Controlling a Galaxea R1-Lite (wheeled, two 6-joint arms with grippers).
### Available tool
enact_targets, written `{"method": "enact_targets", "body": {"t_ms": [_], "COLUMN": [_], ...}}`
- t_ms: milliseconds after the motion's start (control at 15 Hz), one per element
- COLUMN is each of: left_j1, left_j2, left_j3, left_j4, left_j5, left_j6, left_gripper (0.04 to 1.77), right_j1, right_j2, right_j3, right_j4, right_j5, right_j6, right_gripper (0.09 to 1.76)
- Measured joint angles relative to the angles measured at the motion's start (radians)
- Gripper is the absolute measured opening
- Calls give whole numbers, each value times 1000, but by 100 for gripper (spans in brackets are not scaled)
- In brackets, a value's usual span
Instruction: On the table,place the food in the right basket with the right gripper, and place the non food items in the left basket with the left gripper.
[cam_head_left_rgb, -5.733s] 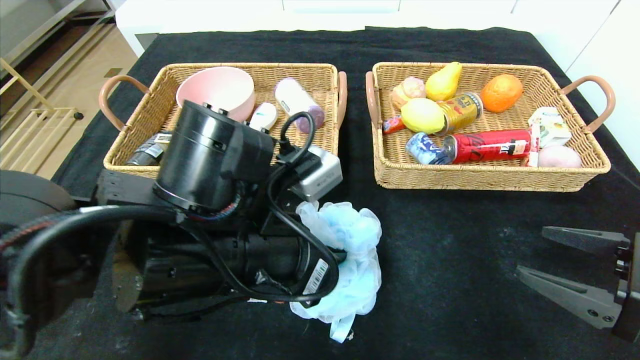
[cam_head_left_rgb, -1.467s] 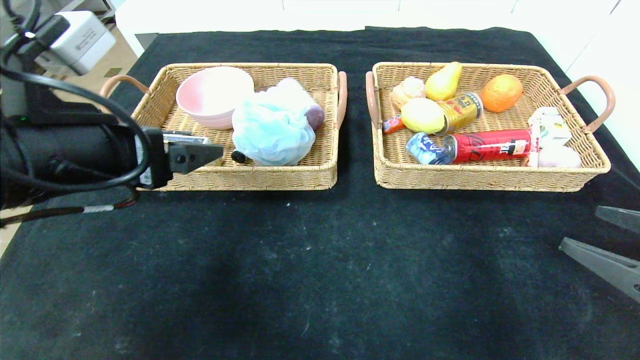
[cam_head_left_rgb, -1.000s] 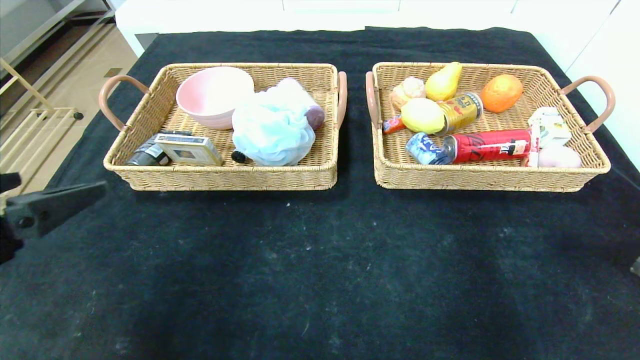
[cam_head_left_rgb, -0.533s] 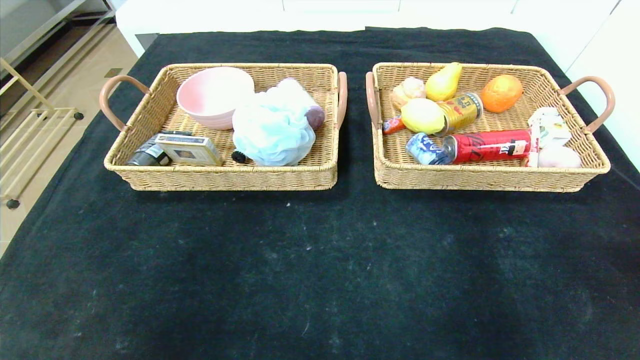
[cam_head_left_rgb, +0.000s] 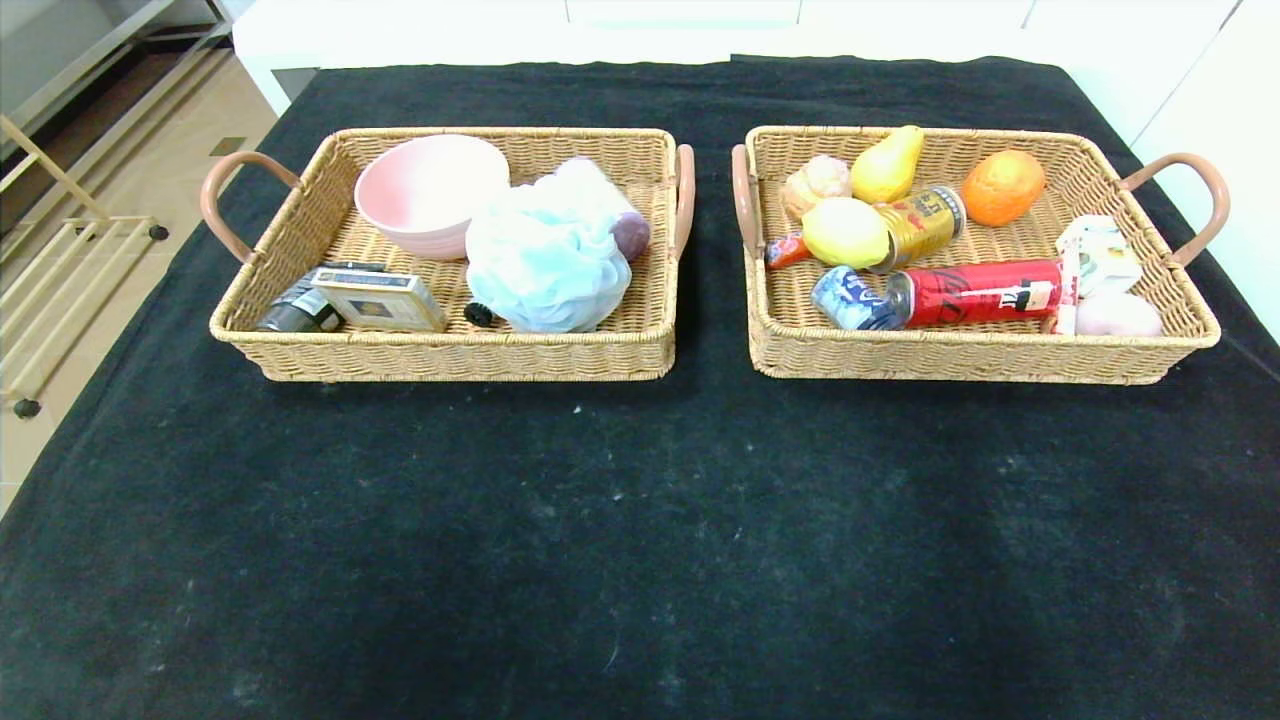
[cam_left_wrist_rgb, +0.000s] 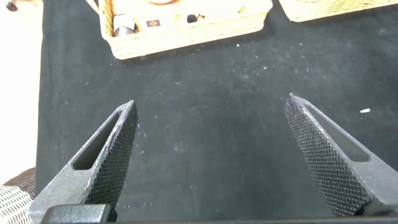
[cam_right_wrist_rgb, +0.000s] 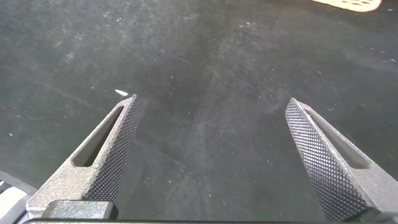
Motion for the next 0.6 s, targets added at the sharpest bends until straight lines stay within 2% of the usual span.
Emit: {"method": "enact_targets", "body": {"t_ms": [133, 333, 600], "left_j1": [0, -16, -38], "left_j2": [-49, -116, -221], "left_j3": [9, 43, 154], "left_j4": [27, 57, 48], "left_j5": [-8, -8, 0], "left_j6": [4, 4, 4], "left_gripper": [171, 172, 172], "right_j1": [36, 26, 5], "right_j2": [-39, -86, -159], "right_j3": [9, 17, 40], "right_j4": [17, 21, 21], "right_j5": [-40, -43, -46], "right_j6": [4, 40, 48], "right_gripper": [171, 171, 171]}}
